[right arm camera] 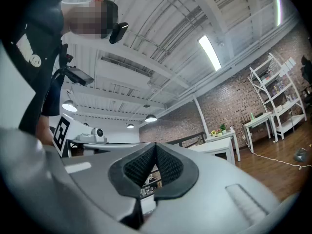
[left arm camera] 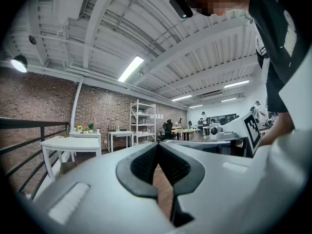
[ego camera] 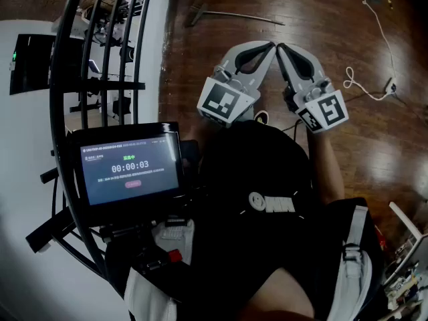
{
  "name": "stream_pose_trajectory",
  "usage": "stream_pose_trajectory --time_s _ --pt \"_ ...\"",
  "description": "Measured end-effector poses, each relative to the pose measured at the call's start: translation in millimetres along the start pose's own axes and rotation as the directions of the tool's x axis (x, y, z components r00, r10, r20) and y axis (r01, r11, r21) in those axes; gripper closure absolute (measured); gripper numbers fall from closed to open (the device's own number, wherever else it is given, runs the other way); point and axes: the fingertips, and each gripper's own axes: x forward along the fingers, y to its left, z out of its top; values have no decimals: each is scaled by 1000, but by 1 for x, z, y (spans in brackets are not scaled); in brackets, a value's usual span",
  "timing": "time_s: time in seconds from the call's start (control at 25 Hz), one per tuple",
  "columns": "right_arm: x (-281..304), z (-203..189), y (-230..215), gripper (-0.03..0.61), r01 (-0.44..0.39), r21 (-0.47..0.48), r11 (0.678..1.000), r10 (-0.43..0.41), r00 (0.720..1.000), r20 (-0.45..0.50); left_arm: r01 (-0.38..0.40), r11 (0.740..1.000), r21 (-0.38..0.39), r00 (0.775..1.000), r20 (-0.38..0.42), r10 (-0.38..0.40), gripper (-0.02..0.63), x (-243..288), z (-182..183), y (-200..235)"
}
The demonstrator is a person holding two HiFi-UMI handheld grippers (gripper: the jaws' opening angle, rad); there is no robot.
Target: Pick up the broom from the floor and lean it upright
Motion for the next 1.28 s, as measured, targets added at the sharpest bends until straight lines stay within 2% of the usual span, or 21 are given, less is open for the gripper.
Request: stream_pose_trajectory --time_s 0.32,0.56,0.76,0.96,1.04,1.16,1.28 --pt "3 1 10 577 -31 9 999 32 999 -20 -31 999 -15 999 7 31 595 -7 -4 4" --pt "46 -3 -32 577 -28 30 999 30 996 -88 -16 993 -116 1000 18 18 595 33 -9 48" --pt "38 13 -27 577 -60 10 998 61 996 -72 -51 994 -95 998 38 55 595 27 5 36" --pt "100 -10 -72 577 -36 41 998 41 993 -112 -32 990 -135 999 -9 31 595 65 -17 105" --pt "78 -2 -54 577 -52 0 999 51 992 -119 -42 992 -120 999 -11 41 595 52 -10 83" --pt "6 26 6 577 -78 -70 995 71 992 -100 -48 997 -64 997 55 51 595 0 12 7" --pt "-67 34 75 577 -55 -116 992 43 994 -101 -38 998 -51 995 90 42 595 -70 15 -63"
